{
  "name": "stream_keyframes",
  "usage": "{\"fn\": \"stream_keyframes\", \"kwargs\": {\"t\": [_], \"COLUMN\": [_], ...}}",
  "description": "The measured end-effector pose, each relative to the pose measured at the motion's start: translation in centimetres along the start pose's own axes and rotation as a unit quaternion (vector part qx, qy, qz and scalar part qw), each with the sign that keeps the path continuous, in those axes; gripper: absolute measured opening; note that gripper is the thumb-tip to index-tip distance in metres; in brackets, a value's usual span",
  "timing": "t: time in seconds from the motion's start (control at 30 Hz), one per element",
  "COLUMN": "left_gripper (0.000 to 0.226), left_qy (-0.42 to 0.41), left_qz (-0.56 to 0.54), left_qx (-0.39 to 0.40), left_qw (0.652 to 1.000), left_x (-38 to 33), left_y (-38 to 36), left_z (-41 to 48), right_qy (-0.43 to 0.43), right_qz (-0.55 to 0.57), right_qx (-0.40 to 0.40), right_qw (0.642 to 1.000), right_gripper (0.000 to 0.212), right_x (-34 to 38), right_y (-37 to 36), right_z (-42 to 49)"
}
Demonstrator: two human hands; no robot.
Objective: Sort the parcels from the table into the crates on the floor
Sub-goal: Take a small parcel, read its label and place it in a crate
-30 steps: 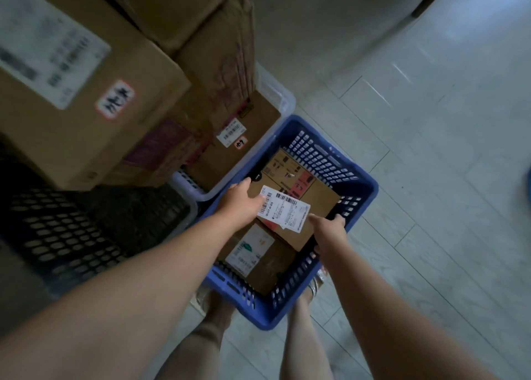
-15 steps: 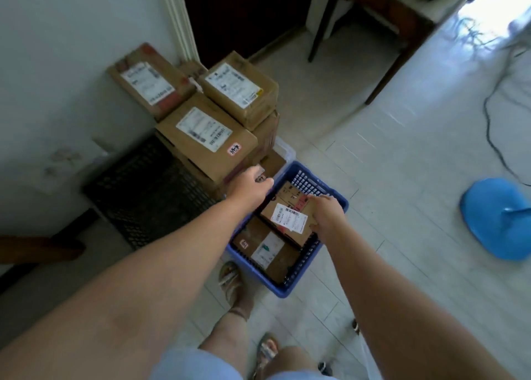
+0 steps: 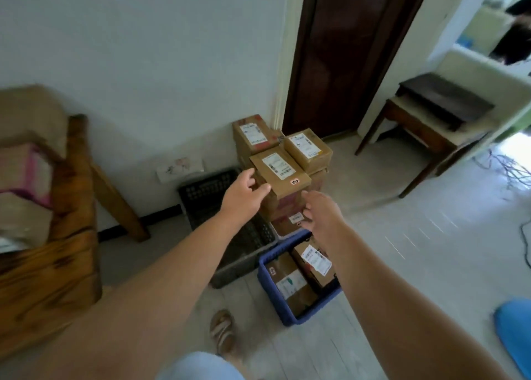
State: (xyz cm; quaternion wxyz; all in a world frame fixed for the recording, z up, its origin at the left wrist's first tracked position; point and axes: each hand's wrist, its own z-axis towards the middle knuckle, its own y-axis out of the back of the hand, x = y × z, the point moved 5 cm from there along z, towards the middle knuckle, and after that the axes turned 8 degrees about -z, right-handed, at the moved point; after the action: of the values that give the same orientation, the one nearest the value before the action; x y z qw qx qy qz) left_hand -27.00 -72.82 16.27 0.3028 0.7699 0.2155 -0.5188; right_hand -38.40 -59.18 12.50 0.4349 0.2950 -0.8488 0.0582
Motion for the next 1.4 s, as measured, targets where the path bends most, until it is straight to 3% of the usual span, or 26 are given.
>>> {"fn": "stream_keyframes", "kwargs": {"t": [0.1,0.3,0.57,0.9,1.1,1.4], "left_gripper": [0.062,0.059,0.05,0.052,0.05,0.049], "left_qy": [-0.011,-0.029,-0.03,-0.007,0.024,0.042], "left_qz": [-0.02,-0.068,-0.082,-0.051,-0.054,-0.071], "left_qx": [-0.046,-0.135,-0.268,-0.322,-0.309,-0.259], "left_qw": [0.999,0.988,0.96,0.945,0.949,0.962], "left_x": [-1.3,-2.1,2.5,7.4,9.7,10.4], "left_y": [5.9,16.6,33.6,54.5,58.9,58.7], "left_z": [-2.8,-7.1,-12.0,-12.0,-8.9,-0.2], "right_qy": [0.03,0.109,0.152,0.183,0.21,0.166], "right_qz": [-0.009,-0.038,-0.076,-0.141,-0.174,-0.183], "right_qx": [0.041,0.103,0.159,0.164,0.11,0.099], "right_qw": [0.999,0.988,0.973,0.959,0.956,0.964], "right_gripper": [0.035,0.049,0.038,0.045,0.041,0.052], "right_x": [2.5,6.1,6.9,7.5,9.5,11.9], "right_y": [-3.4,-13.3,-31.3,-50.8,-54.7,-57.3], "right_z": [-3.4,-8.5,-14.2,-18.2,-17.1,-10.7]}}
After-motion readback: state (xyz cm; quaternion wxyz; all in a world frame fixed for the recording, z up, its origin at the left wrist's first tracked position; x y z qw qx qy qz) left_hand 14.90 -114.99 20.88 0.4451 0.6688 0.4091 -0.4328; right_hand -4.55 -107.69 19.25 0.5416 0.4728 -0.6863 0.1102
